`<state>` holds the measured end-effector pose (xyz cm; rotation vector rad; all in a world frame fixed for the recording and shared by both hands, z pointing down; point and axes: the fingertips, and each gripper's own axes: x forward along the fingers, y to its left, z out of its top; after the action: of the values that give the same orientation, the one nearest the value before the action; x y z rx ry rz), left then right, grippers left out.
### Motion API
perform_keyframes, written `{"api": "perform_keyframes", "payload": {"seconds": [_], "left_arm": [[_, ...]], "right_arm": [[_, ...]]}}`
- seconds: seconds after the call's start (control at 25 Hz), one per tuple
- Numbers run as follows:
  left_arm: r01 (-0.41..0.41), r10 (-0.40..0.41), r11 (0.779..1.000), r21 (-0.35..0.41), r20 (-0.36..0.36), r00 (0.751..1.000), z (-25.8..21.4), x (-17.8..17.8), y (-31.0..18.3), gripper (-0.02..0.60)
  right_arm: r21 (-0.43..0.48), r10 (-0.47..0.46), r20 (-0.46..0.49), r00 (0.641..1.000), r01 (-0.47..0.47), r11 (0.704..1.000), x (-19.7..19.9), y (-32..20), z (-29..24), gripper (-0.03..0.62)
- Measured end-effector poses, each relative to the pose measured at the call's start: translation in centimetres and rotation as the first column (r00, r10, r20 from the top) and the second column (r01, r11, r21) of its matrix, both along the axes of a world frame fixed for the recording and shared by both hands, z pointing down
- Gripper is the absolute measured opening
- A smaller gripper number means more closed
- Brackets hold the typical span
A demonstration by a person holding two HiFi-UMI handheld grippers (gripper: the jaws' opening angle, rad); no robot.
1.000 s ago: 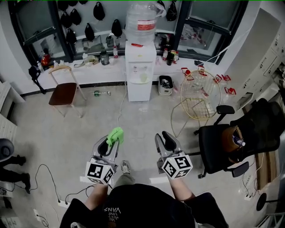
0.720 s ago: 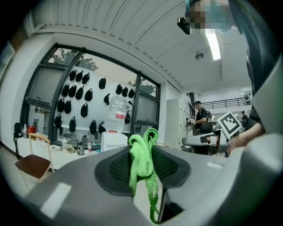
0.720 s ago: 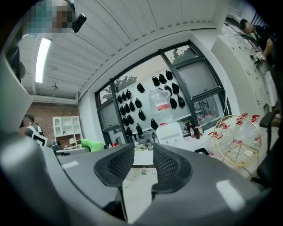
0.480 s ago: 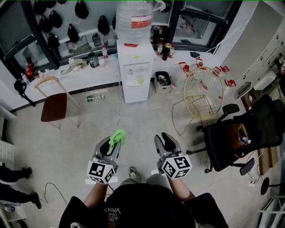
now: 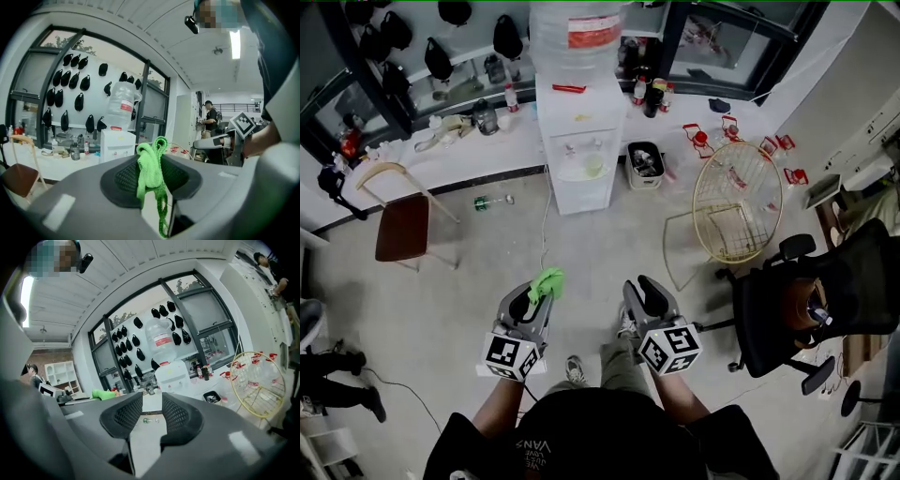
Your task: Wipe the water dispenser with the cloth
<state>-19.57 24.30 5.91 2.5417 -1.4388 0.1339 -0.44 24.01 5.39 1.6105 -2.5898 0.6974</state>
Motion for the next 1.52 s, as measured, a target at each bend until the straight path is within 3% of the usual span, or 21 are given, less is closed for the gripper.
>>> {"api": "perform_keyframes", "payload": {"seconds": [0.32,0.64,0.92,1.2,1.52], "left_arm": [[0.092,-0.092,0.995,-0.029,0.01,0.996,3.3,4.6,-10.6,0.12],[0.119,-0.118,0.991,-0.069,0.012,0.993,9.0,8.5,-19.2,0.12],[0.076,-0.078,0.989,-0.127,-0.012,0.997,16.6,9.0,-25.6,0.12],[0.021,-0.023,0.993,-0.119,-0.013,1.0,26.6,9.3,-31.0,0.12],[-0.031,0.028,0.998,-0.053,-0.052,0.998,36.0,12.8,-36.0,0.12]], "right_arm": [[-0.076,-0.108,-0.025,0.994,0.105,0.992,3.9,-10.6,3.7,0.118],[-0.117,-0.178,-0.031,0.984,0.173,0.978,6.2,-19.5,8.8,0.093],[-0.088,-0.093,-0.078,0.993,0.086,0.992,6.6,-25.4,14.7,0.011],[-0.067,0.024,-0.052,0.998,-0.027,0.997,6.4,-28.4,22.8,0.005],[-0.051,-0.018,-0.089,0.996,0.013,0.999,6.2,-29.6,32.7,0.005]]}}
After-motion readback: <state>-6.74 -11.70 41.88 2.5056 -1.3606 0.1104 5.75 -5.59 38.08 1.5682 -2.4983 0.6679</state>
